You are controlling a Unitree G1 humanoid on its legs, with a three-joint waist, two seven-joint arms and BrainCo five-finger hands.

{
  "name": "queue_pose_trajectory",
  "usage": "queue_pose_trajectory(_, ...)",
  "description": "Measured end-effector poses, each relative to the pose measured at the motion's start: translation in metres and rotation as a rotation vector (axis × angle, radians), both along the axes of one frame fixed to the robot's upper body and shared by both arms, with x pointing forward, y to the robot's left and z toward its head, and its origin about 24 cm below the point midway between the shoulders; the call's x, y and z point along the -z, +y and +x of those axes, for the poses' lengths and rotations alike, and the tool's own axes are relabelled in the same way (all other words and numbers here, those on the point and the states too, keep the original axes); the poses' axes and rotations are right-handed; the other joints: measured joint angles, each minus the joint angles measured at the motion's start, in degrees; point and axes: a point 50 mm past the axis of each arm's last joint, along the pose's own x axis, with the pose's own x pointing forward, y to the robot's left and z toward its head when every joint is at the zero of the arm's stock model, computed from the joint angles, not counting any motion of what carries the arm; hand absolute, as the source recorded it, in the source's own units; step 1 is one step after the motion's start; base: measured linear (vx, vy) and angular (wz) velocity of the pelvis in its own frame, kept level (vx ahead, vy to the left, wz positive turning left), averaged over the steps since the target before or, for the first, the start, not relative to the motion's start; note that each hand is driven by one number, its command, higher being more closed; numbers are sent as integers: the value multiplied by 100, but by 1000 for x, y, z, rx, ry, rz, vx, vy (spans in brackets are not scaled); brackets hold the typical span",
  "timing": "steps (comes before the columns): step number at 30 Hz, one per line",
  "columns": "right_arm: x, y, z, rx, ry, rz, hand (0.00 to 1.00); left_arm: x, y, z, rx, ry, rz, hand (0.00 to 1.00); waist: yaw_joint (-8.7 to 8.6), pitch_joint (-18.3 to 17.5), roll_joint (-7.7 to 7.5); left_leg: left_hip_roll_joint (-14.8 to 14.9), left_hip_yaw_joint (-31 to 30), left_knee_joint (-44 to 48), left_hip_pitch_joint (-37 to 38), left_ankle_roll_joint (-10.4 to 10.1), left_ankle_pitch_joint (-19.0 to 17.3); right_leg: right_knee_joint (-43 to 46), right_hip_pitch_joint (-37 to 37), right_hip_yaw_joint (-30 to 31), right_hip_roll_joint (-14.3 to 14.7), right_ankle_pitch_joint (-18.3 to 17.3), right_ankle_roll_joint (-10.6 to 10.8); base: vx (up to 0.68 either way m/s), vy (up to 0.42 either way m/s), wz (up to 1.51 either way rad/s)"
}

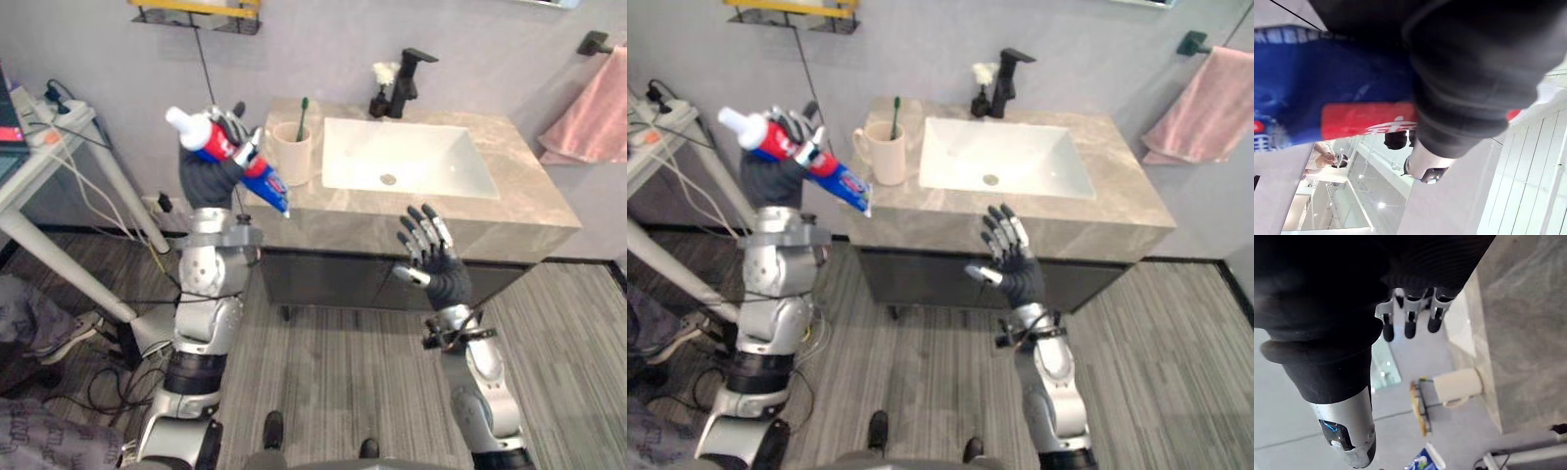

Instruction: Organize washtable

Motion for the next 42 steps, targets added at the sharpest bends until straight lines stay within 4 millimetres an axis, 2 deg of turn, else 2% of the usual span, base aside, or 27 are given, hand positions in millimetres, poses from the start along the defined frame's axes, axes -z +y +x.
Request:
queue_pose_trajectory(9,17,-7,-16,39,83,42,0,-38,4,32,-134,-46,149,100,-65,-14,23,2,144,0,75,1,1,-10,-10,154,-2,36,-52,30,-8,-8)
queue_pose_trajectory(19,29,-15,-19,76,132,43,0,-42,13,35,-188,-41,142,100,-144,-45,75,1,361,1,199,15,-31,110,-71,339,-22,25,-47,9,0,-11)
queue_pose_trajectory(21,32,-15,-19,78,147,44,0,-41,13,36,-187,-35,140,100,-148,-44,74,-34,393,1,274,9,-70,407,-145,366,-80,-136,-38,-6,19,-3)
queue_pose_trajectory(22,32,-15,-19,77,149,48,0,-35,11,41,-180,-3,131,100,-180,-32,49,-189,393,0,420,80,-159,1124,-333,397,-295,-553,-19,-8,39,10)
queue_pose_trajectory(23,32,-15,-19,77,149,49,0,-34,10,42,-178,3,128,100,-185,-24,38,-223,389,0,450,86,-165,1225,-345,401,-342,-607,-14,5,61,21)
queue_pose_trajectory(24,32,-15,-20,78,151,49,0,-30,7,44,-170,19,116,100,-185,-8,7,-369,371,-1,558,154,-210,1603,-399,423,-517,-829,-9,9,51,19)
queue_pose_trajectory(25,33,-15,-20,78,152,49,0,-30,6,45,-164,21,110,100,-186,1,-7,-431,360,-1,601,173,-223,1729,-408,427,-592,-908,-10,23,67,24)
queue_pose_trajectory(27,33,-13,-20,70,153,54,0,-34,3,45,-156,9,101,100,-180,42,-64,-552,327,-2,657,219,-253,1894,-428,441,-711,-1031,-139,10,68,15)
queue_pose_trajectory(30,30,-9,-17,65,140,73,0,-37,4,44,-163,-2,100,100,-166,97,-155,-498,281,-2,653,250,-264,1714,-368,436,-678,-945,-146,16,12,0)
queue_pose_trajectory(31,28,-7,-14,64,125,81,0,-38,7,45,-177,-1,103,100,-171,150,-217,-503,278,-1,676,268,-264,1672,-284,458,-678,-823,17,60,-16,-6)
queue_pose_trajectory(33,27,-6,-8,58,121,85,0,-37,9,46,-190,7,102,100,-202,291,-267,-466,202,-2,772,311,-274,2015,-343,518,-659,-756,-40,52,-31,5)
queue_pose_trajectory(34,29,-6,-8,58,127,82,0,-36,8,46,-189,11,101,100,-219,365,-214,-414,166,-2,822,313,-275,2115,-421,566,-604,-807,-138,20,-44,27)
queue_pose_trajectory(35,33,-5,-10,57,147,82,0,-35,7,47,-187,16,104,100,-249,385,-178,-370,81,-3,818,284,-294,1792,-277,673,-430,-832,-234,15,-73,48)
queue_pose_trajectory(36,33,-5,-9,51,146,78,0,-38,7,47,-193,7,99,100,-309,361,-256,-383,-22,-4,780,258,-312,1484,-161,650,-362,-793,-95,20,-91,57)
queue_pose_trajectory(38,33,-6,-10,52,148,75,0,-38,8,47,-198,8,92,100,-327,323,-261,-392,-3,88,729,187,-413,1250,-113,456,-431,-763,-95,49,-45,41)
queue_pose_trajectory(39,33,-8,-10,48,150,63,0,-37,8,47,-200,11,83,100,-339,328,-211,-325,83,757,401,211,-594,1359,-147,368,-413,-805,-68,117,-68,29)
queue_pose_trajectory(41,38,-10,-13,44,180,76,0,-33,6,50,-197,31,79,100,-339,256,-117,-253,-87,511,443,100,-667,1299,-59,268,-301,-872,-14,152,-107,31)
queue_pose_trajectory(42,41,-11,-13,44,193,96,0,-30,6,51,-195,45,74,100,-367,194,-53,-173,-75,317,494,67,-596,1069,32,134,-219,-792,-102,173,-56,30)
